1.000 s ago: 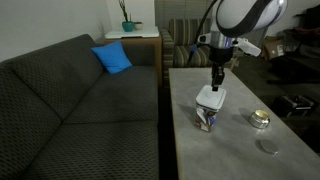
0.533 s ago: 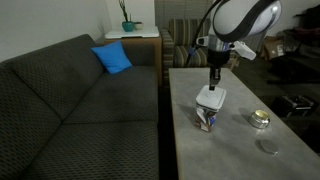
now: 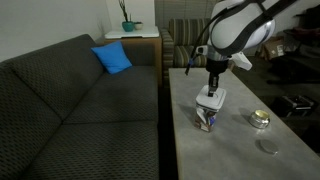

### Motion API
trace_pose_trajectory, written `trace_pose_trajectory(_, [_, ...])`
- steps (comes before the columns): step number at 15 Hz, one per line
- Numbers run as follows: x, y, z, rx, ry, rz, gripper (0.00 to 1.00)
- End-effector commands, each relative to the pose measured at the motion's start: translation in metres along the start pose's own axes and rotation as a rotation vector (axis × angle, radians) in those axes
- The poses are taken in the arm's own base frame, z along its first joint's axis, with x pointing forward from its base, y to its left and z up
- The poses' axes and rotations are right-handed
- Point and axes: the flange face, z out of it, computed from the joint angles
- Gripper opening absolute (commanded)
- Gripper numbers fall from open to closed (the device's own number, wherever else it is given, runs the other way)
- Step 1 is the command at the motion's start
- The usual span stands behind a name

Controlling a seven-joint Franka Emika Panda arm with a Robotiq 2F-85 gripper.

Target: Press down on the white lid and remove the lid from the clear food container

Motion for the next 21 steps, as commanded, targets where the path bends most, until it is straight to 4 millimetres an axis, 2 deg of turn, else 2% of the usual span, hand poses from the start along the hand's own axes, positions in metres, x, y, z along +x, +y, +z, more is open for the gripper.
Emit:
trace_pose_trajectory(1, [0.004,0.000,0.015,0.019,0.003,0.016,0.00])
trace_pose_trajectory(7, [0.001,-0.004,0.033,0.063,-0.015,0.022,0.00])
trace_pose_trajectory(12, [-0.001,-0.003,0.040,0.105,-0.001,0.047,0.00])
trace_pose_trajectory(21, [0.001,0.019,-0.016,0.018,-0.009,0.021,0.00])
